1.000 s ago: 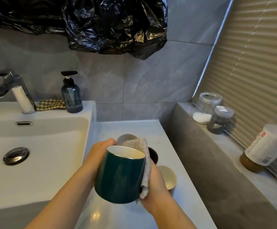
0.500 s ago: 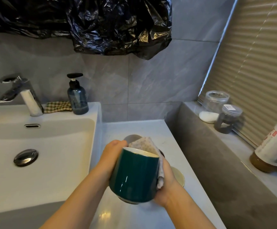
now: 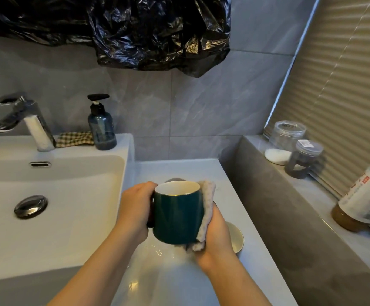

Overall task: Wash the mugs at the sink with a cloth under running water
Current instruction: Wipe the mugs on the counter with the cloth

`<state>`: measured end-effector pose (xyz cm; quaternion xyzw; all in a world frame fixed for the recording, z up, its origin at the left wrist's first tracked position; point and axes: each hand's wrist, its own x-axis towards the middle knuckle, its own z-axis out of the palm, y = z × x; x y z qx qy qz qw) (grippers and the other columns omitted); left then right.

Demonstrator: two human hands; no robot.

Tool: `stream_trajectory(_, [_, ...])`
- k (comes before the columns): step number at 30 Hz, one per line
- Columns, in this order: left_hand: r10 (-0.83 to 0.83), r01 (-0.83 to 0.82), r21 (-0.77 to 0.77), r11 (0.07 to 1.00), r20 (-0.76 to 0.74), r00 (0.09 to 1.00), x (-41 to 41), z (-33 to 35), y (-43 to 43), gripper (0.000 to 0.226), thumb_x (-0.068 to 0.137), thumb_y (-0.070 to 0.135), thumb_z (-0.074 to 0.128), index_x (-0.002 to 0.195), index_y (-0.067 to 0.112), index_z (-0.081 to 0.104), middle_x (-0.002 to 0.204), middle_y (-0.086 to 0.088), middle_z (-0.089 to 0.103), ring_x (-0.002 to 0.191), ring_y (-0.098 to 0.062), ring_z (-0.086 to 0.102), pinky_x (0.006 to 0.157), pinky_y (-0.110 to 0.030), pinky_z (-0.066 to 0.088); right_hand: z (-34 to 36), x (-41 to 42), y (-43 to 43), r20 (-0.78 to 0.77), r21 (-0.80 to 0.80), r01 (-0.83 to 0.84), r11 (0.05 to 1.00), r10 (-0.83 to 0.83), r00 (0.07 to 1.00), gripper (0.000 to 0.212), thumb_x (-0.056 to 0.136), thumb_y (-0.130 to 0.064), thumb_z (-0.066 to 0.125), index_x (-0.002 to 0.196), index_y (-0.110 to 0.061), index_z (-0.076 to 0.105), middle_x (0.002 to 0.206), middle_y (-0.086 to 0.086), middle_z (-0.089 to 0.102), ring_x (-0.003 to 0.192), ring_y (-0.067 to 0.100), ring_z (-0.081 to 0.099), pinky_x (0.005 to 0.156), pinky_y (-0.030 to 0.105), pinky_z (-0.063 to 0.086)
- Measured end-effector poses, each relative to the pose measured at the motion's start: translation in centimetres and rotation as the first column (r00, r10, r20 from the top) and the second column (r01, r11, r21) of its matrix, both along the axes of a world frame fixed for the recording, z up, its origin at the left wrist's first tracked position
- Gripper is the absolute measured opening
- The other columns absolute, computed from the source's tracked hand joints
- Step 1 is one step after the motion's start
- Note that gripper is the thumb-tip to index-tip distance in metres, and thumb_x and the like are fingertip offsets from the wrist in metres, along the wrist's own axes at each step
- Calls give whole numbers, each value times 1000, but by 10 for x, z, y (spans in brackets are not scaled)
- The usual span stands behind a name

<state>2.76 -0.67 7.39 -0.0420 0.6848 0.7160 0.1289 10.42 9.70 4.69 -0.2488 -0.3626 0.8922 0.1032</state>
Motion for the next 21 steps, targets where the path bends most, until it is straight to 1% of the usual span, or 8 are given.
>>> stream_trajectory(2, [-21,21,21,1000,-17,1000,5,4,4,31,82,5,49,55,11,35,54,-4,31,56,-21,27,49,-25,21,4,4,-7,-13,-163,-24,986,23,1000,41,91,-40,46,74,-7,64,68,14,64,66,32,55,51,30,45])
stream_trajectory(6, [63,-62,10,998,-117,991,14,4,13,53,84,3,48,38,21,28,42,7,29,51,-15,24,47,-24,24,2,14,-19,-117,-449,-29,893,-27,993,46,85,-36,51,60,-2,69,63,14,66,58,32,63,50,35,54])
stream_trajectory(9, [224,-230,-2,973,-216,950,13,-4,15,42,86,7,46,51,17,25,54,0,22,59,-17,19,56,-34,17,0,16,-15,-175,-416,-115,902,44,983,40,97,-23,40,81,1,67,72,20,70,61,35,67,49,40,56])
stream_trajectory(12, [277,-292,-18,956,-264,924,11,-12,15,41,89,11,44,54,18,23,57,0,20,62,-17,19,59,-37,18,-9,15,-10,-56,-189,-36,981,25,998,32,88,12,49,85,-16,64,78,1,69,74,15,67,67,30,55])
stream_trajectory(15, [108,-129,-87,988,-217,970,20,-14,15,44,97,30,40,57,13,38,58,-6,36,59,-21,37,54,-33,38,-18,11,4,12,-221,92,971,-92,996,18,89,2,54,95,-13,62,86,1,65,92,18,68,85,29,52])
stream_trajectory(17, [-97,80,-144,986,-118,988,26,-15,12,49,99,43,31,63,11,44,60,-7,45,59,-19,44,57,-25,41,-16,7,12,70,-264,133,955,-119,990,29,102,-23,32,103,-10,58,100,16,60,111,36,57,97,39,49])
stream_trajectory(20, [-352,338,-150,929,-79,933,26,-19,2,49,97,47,29,63,13,38,56,0,46,64,-18,43,75,-29,40,-7,6,21,52,-290,114,950,-104,993,42,102,-31,27,109,-4,59,93,20,63,88,34,59,58,39,59])
stream_trajectory(21, [-410,394,-162,905,-80,909,23,-19,-3,47,98,44,31,63,13,39,55,3,47,66,-18,44,79,-31,41,-14,5,22,51,-277,83,957,-72,996,41,100,-31,32,102,-2,61,87,20,64,85,34,59,57,40,58])
